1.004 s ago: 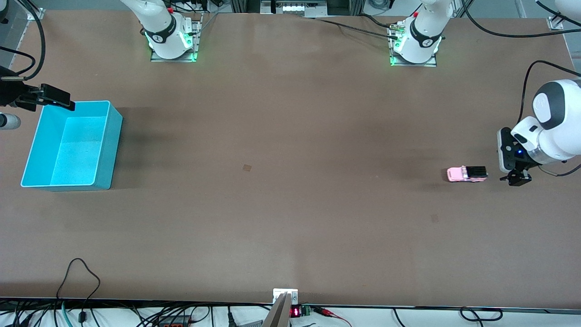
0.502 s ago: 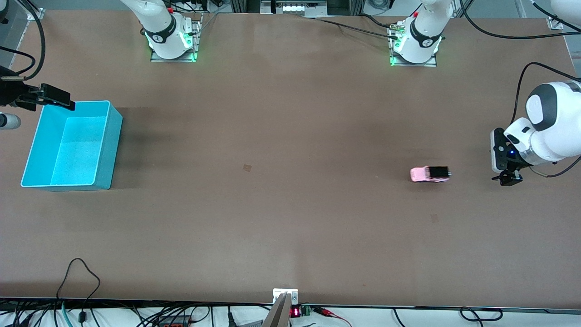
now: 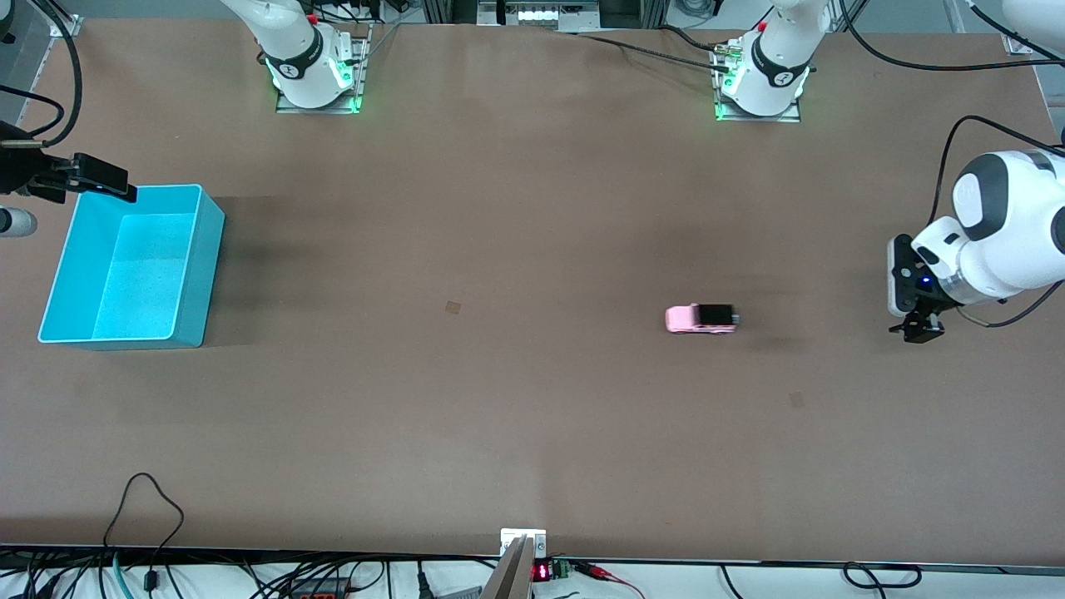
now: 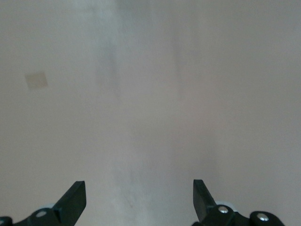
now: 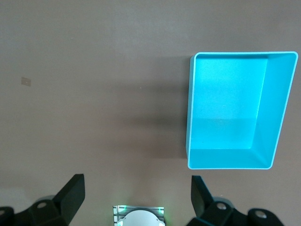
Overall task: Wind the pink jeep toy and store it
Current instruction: 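Reach the right gripper to the jeep while the left gripper withdraws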
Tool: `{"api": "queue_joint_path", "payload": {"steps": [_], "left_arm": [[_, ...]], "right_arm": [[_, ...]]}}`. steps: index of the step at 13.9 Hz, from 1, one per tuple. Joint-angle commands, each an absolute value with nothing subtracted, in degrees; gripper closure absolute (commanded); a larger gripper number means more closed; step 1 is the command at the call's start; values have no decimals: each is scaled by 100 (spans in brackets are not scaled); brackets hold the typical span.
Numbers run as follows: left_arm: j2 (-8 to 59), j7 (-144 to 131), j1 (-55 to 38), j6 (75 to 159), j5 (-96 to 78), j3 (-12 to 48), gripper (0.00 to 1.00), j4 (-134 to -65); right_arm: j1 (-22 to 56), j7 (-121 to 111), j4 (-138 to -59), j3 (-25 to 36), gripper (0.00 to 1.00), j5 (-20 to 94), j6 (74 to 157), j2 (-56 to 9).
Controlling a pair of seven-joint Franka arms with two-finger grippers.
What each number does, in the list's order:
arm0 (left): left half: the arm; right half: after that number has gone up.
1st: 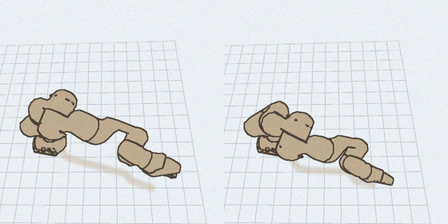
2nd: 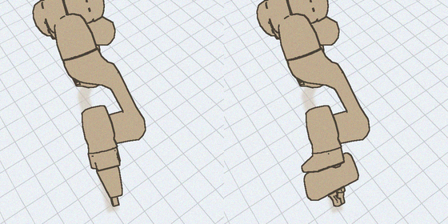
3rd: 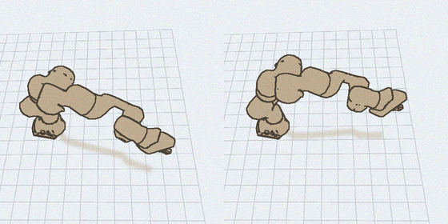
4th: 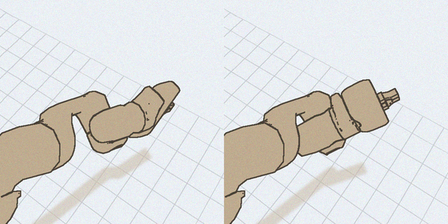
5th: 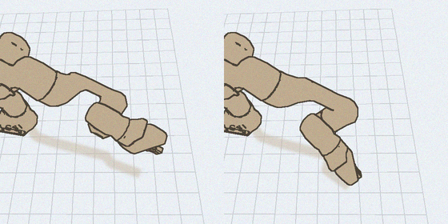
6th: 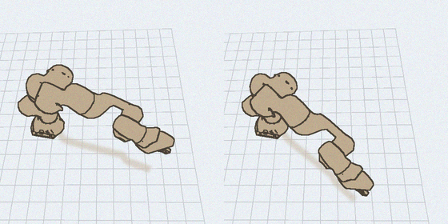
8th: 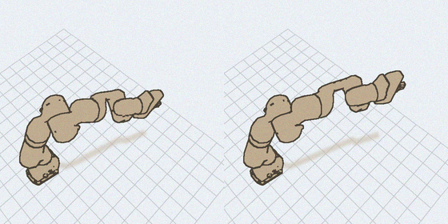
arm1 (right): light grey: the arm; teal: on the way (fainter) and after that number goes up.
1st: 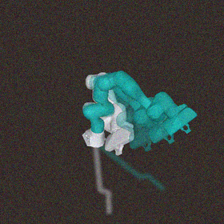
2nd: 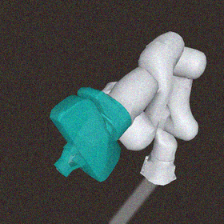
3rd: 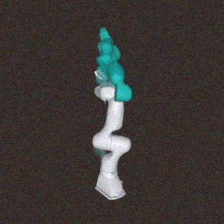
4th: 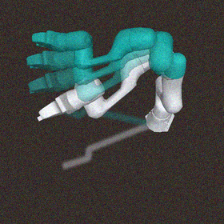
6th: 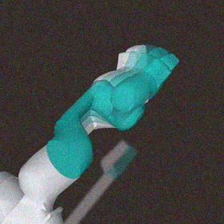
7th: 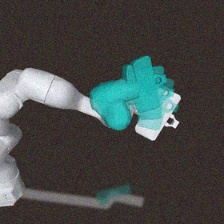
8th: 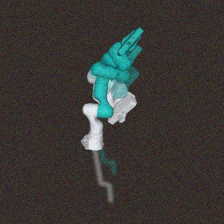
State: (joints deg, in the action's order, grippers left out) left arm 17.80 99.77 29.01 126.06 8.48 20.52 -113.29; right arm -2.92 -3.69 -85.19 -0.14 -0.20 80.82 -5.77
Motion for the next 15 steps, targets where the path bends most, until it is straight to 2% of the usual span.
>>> {"api": "queue_joint_path", "payload": {"steps": [1, 7, 15], "left_arm": [[1749, 9941, 2795, 12639, 458, 2092, 0, -11347], [1810, 8389, 2321, 12639, 431, 2083, 0, -11347], [2004, 4321, 1802, 12647, 448, 2074, 0, -11127]], "right_arm": [[-351, -448, -8525, -53, 0, -105, 8024, -545], [-378, -448, -8525, -35, 0, -105, 8024, -562], [-387, -457, -8534, -26, 0, -105, 7796, -808]]}}
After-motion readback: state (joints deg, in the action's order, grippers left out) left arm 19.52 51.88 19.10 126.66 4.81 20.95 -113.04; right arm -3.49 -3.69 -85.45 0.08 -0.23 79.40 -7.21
